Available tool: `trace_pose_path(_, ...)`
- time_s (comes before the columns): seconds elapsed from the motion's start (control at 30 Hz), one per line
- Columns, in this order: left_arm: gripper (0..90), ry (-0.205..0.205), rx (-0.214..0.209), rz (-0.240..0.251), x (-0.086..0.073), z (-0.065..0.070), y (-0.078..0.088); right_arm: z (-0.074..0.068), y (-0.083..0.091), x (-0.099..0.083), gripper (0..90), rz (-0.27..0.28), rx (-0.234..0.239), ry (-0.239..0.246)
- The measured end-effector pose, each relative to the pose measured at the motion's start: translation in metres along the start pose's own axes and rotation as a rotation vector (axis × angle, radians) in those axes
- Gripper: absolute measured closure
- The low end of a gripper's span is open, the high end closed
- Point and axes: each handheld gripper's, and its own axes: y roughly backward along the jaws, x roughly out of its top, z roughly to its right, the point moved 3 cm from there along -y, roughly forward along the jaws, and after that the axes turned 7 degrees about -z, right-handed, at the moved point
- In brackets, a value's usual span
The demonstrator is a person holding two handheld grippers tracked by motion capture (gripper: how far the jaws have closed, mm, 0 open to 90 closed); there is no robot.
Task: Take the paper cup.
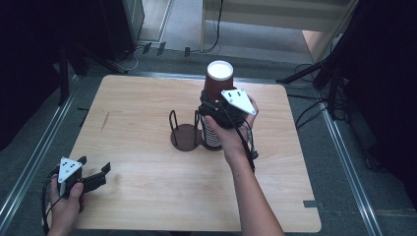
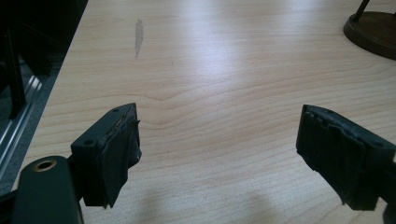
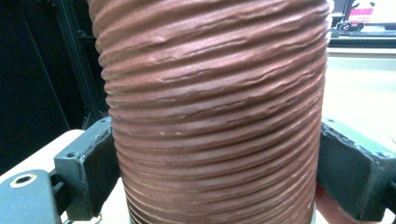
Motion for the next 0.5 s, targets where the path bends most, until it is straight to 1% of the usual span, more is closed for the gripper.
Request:
trace_pose_path(0.17, 14.3, -0.002, 0.006, 0.006, 0.0, 0.0, 0.0, -0.001, 0.001, 0.001, 10.0, 0.007, -0.009, 0.016)
trace_pose_path(0.2, 14.3, 0.001, -0.002, 0.017, 0.0, 0.0, 0.001, -0.002, 0.001, 0.002, 10.3, 0.012, -0.011, 0.021)
trace_pose_path(0.27, 14.3, 0.005, -0.005, 0.021, 0.0, 0.0, 0.001, -0.002, 0.002, 0.003, 10.5, 0.019, -0.01, 0.017)
trace_pose_path(0.4, 14.3, 0.006, -0.01, 0.021, 0.0, -0.001, 0.001, -0.002, 0.005, 0.01, 11.6, 0.044, -0.001, 0.009)
trace_pose_path(0.43, 14.3, 0.005, -0.009, 0.02, 0.0, 0.0, 0.001, -0.003, 0.006, 0.015, 11.7, 0.052, 0.0, 0.016)
trace_pose_path(0.5, 14.3, 0.006, -0.009, 0.02, 0.0, 0.0, 0.001, -0.004, 0.007, 0.018, 11.7, 0.053, -0.006, 0.024)
